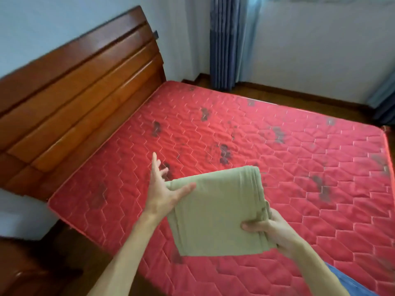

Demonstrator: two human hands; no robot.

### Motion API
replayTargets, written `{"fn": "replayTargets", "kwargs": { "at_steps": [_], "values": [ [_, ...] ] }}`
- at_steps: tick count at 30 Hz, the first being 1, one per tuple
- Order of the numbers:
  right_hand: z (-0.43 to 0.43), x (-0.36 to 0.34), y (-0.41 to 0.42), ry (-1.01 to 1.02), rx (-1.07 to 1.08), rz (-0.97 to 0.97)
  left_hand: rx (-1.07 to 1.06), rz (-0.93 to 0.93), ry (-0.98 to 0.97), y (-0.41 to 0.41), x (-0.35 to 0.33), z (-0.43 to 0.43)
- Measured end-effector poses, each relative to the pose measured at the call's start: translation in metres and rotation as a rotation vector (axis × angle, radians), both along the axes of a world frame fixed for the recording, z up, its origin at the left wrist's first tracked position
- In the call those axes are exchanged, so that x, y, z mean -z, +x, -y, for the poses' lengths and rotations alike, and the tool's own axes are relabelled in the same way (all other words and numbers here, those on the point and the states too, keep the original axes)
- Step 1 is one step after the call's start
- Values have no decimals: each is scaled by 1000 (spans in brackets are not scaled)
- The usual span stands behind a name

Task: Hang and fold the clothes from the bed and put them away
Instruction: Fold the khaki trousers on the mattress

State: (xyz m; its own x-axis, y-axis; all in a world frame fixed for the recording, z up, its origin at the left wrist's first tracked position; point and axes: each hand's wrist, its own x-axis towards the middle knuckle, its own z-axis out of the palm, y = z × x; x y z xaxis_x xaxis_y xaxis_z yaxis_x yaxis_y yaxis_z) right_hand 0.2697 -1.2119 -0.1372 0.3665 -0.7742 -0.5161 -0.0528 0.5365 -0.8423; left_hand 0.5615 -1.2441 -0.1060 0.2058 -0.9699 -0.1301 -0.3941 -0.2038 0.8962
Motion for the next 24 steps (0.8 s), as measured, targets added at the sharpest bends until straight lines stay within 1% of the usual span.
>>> {"fn": "replayTargets", "kwargs": {
  "at_steps": [1,3,4,5,6,8,10,11,12,14,15,16,19,20,22,24],
  "values": [
    [3,-19,5,-95,-60,-54,57,126,-127,-1,-18,-5],
    [6,-54,21,-299,-176,-171,262,339,-277,-13,-52,-17],
    [7,-69,31,-388,-227,-219,333,407,-321,-22,-65,-25],
    [7,-81,41,-467,-274,-252,339,445,-373,-31,-76,-34],
    [6,-91,52,-537,-318,-274,277,469,-436,-35,-83,-41],
    [-2,-110,73,-644,-397,-272,73,494,-596,-29,-96,-53],
    [-14,-126,92,-714,-472,-234,-70,446,-700,-5,-107,-60],
    [-21,-133,101,-731,-506,-221,-111,368,-704,9,-113,-65],
    [-27,-138,112,-738,-546,-208,-148,270,-664,24,-120,-71],
    [-37,-144,135,-740,-622,-183,-174,70,-469,60,-131,-84],
    [-42,-146,148,-739,-649,-178,-182,14,-348,83,-132,-92],
    [-46,-147,162,-749,-661,-177,-207,12,-262,108,-130,-102],
    [-58,-150,209,-723,-622,-154,-317,175,-197,172,-111,-152],
    [-62,-152,226,-716,-603,-140,-338,275,-210,187,-100,-173],
    [-73,-158,267,-698,-581,-102,-392,508,-297,211,-82,-213],
    [-87,-162,316,-662,-582,-54,-490,636,-336,244,-71,-245]
  ]
}}
